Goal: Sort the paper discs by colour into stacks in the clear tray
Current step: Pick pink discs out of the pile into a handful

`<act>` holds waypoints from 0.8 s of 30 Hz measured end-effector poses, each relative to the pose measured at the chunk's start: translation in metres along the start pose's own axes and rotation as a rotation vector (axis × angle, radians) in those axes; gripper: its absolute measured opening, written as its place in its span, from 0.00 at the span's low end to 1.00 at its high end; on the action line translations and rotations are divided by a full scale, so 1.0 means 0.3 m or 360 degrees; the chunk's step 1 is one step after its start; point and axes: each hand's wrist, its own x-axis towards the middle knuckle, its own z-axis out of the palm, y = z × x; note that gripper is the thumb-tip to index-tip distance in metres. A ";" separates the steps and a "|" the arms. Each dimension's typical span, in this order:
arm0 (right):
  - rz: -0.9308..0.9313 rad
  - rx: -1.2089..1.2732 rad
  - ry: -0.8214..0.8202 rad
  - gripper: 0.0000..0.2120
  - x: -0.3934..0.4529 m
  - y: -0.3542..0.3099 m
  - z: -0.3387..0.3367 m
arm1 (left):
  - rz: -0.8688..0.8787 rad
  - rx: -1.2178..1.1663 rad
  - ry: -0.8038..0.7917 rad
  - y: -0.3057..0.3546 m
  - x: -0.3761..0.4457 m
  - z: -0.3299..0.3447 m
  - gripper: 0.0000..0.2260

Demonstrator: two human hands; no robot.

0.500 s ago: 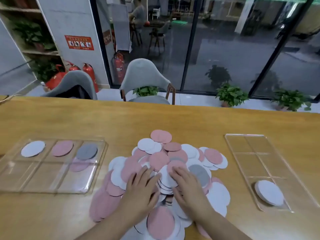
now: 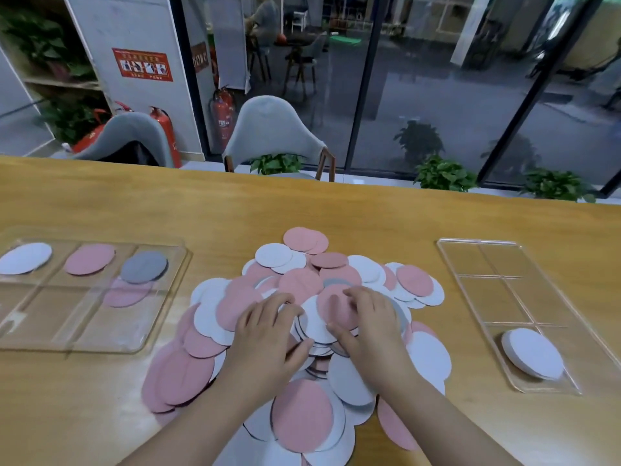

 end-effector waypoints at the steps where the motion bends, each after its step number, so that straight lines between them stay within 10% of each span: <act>1: -0.0029 0.0041 0.0078 0.27 -0.003 0.006 0.004 | -0.0007 0.0001 -0.0019 -0.004 -0.001 0.004 0.15; 12: -0.0331 0.0294 0.0623 0.22 -0.038 -0.001 0.043 | -0.0004 -0.0072 -0.0092 0.012 -0.002 -0.012 0.29; 24: -0.0414 0.0578 0.0286 0.17 -0.223 -0.141 0.056 | -0.0153 -0.0811 0.0273 0.110 -0.134 -0.175 0.07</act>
